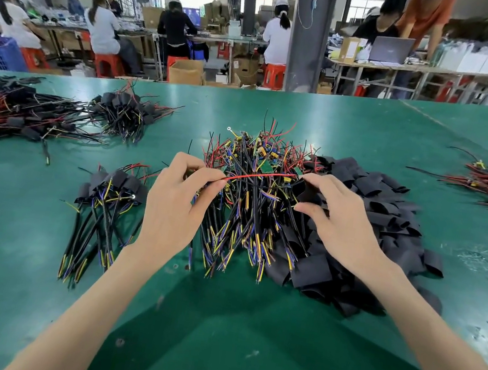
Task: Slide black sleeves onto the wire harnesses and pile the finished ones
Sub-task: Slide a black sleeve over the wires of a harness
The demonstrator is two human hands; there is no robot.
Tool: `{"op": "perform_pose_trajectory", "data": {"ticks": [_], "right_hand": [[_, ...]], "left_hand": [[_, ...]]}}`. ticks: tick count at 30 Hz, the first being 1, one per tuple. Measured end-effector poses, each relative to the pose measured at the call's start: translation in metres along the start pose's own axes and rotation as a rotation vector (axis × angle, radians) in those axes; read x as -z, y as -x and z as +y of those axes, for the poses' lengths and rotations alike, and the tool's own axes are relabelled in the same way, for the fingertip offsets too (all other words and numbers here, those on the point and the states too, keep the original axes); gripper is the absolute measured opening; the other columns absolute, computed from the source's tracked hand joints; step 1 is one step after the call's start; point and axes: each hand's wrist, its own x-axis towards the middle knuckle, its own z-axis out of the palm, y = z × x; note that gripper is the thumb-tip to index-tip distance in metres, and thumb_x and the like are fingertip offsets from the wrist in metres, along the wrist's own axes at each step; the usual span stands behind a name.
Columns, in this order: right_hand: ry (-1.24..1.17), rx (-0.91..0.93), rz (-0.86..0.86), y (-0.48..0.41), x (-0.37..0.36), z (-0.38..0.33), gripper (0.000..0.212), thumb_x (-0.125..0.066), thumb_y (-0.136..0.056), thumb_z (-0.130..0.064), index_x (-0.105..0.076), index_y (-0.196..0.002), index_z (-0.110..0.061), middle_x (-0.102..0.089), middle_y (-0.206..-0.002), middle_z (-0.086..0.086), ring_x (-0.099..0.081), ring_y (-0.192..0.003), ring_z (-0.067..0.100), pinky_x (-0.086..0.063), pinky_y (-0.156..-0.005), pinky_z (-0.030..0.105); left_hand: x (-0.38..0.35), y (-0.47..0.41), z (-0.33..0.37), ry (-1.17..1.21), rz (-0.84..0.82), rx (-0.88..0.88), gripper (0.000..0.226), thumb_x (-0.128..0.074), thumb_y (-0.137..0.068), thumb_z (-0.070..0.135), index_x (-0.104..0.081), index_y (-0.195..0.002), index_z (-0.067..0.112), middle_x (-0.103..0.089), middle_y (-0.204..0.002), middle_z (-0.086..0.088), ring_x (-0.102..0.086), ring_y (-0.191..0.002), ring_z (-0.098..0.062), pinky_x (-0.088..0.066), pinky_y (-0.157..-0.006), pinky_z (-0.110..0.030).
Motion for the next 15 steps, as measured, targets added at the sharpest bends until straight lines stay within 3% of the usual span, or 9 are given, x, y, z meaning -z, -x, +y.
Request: {"op": "perform_pose_trajectory", "data": {"ticks": [15], "right_hand": [[0.025, 0.01, 0.062, 0.0007, -0.0017, 0.0006, 0.039, -0.069, -0.084, -0.016, -0.058, -0.12, -0.005, -0.062, -0.103, 0.009, -0.057, -0.091, 0.029, -0.041, -0.084, 0.039]], "left_hand": [[-0.0023, 0.0037, -0.0021, 0.005, -0.005, -0.029, 0.023, -0.057, -0.092, 0.026, -0.073, -0.095, 0.01, -0.055, -0.091, -0.009, -0.054, -0.073, -0.027, -0.048, -0.068, -0.042]]}}
